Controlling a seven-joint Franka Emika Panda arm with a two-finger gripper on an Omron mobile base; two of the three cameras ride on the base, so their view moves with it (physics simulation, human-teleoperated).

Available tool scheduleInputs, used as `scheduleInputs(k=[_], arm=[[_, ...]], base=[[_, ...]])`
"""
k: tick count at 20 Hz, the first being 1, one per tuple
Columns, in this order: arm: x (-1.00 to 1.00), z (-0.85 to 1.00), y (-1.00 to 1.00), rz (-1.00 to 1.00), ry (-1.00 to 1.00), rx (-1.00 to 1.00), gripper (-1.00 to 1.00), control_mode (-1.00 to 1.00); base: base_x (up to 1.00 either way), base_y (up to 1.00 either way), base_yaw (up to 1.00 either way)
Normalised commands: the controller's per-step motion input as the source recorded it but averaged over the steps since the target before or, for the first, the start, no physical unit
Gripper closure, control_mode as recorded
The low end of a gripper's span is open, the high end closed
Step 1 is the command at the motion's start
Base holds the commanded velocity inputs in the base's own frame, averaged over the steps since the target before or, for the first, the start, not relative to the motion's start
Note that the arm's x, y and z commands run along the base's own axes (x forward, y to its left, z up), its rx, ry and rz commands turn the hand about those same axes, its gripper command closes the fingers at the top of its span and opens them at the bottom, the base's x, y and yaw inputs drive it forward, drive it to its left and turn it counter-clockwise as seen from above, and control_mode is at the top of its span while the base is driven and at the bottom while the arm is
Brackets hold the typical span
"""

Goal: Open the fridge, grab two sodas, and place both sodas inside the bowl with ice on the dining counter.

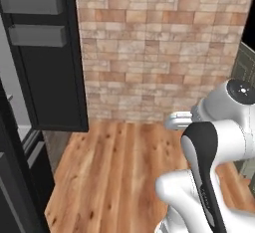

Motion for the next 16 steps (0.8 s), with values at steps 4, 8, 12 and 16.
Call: scheduleInputs(k=[4, 8, 12, 16], arm=[[0.00, 0.00, 0.00, 0.00, 0.00, 0.00, -1.00, 1.00], [0.00, 0.00, 0.00, 0.00, 0.00, 0.00, -1.00, 1.00], [0.00, 0.00, 0.00, 0.00, 0.00, 0.00, -1.00, 1.00], [0.00, 0.00, 0.00, 0.00, 0.00, 0.00, -1.00, 1.00]], base=[[0.51, 0.35, 0.31], [0.53, 0.39, 0.33], [0.64, 0.23, 0.33], [0.86, 0.00, 0.32]])
